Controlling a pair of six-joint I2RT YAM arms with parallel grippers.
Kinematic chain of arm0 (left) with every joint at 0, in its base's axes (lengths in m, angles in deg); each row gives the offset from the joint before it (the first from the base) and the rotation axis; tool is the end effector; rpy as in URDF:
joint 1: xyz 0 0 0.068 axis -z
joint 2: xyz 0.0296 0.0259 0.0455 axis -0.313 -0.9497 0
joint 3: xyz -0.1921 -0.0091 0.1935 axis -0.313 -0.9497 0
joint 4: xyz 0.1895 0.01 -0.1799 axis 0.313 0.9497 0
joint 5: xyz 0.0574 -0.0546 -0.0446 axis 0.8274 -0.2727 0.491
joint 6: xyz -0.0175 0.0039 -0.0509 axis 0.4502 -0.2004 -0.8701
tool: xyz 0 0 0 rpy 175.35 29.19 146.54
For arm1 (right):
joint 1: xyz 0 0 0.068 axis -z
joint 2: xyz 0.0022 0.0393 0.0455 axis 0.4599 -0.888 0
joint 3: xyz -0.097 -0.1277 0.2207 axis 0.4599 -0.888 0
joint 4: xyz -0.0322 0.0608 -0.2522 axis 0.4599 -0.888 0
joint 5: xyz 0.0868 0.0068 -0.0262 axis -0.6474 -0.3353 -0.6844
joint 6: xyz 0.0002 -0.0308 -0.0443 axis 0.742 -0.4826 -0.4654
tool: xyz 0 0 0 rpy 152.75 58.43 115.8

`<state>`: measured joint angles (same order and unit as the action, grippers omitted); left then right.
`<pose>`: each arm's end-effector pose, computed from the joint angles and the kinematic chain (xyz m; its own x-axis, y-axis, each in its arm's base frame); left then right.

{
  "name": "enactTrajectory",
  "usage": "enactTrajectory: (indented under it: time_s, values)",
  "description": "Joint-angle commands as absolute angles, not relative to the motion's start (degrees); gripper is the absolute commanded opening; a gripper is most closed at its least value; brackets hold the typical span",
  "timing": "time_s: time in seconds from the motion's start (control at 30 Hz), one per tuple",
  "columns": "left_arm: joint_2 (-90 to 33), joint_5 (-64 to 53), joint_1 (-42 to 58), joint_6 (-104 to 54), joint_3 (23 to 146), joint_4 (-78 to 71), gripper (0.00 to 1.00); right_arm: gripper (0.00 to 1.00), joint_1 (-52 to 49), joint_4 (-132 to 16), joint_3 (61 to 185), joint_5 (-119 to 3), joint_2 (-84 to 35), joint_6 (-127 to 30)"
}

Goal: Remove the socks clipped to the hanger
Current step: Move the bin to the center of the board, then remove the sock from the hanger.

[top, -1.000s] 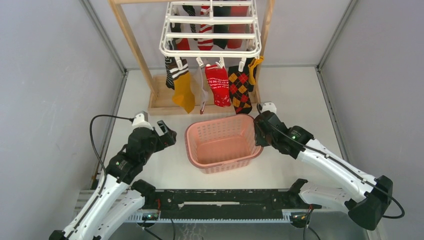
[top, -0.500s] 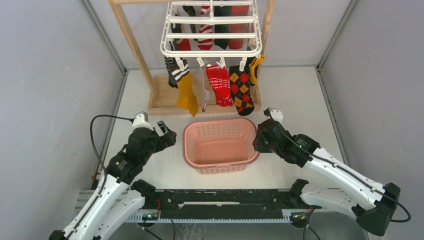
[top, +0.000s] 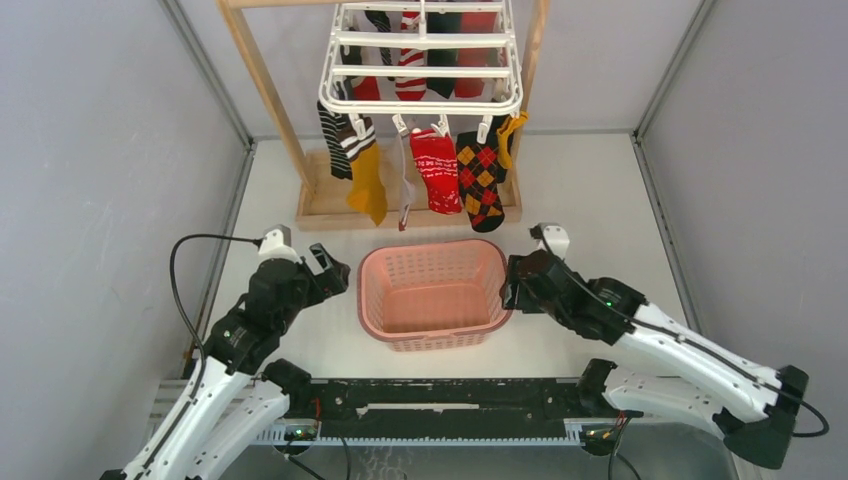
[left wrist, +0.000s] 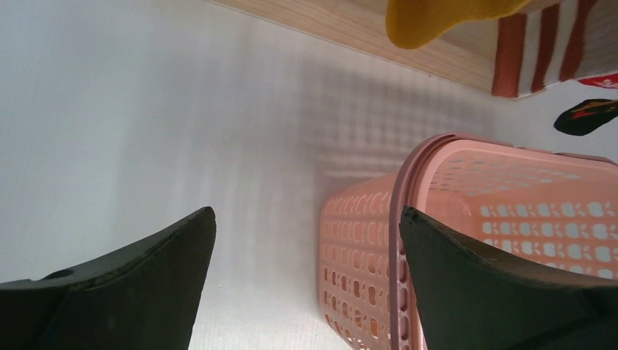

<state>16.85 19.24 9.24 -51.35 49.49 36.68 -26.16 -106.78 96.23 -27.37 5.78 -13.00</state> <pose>0.1116 -0.0467 0.2808 -0.4995 -0.4072 -0.7647 -0.1021 0.9042 -0.4148 0.1103 0.1259 0.2867 -0.7453 0.0295 -0.6661 -0.1308 0.9732 0.1894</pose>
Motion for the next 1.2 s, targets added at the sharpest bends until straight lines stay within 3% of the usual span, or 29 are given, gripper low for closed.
enactTrajectory:
  time_s: [0.0,0.17,0.37,0.57,0.83,1.17]
  values:
    - [18.4,19.8,9.6,-49.6,54.5,36.7,1.00,0.66,-26.0,-106.2,101.6,-21.5,13.2,-22.3]
    - [19.1,18.8,9.6,-48.6,56.2,36.0,1.00,0.69,-25.3,-93.1,100.8,-28.9,18.8,-35.3]
    - [20.1,14.7,9.6,-47.3,58.2,34.4,1.00,0.69,-22.2,-78.7,100.2,-37.1,13.5,-45.8]
    - [20.9,12.7,9.5,-47.4,58.1,34.3,1.00,0.65,-14.3,-64.8,99.5,-46.7,6.8,-46.8]
    - [21.0,12.2,9.6,-47.5,57.7,34.0,1.00,0.61,-10.6,-51.0,99.7,-50.9,-3.3,-48.6]
    - [19.0,9.5,9.6,-46.7,56.6,30.9,1.00,0.65,-9.7,-42.6,100.0,-52.5,-12.3,-50.3]
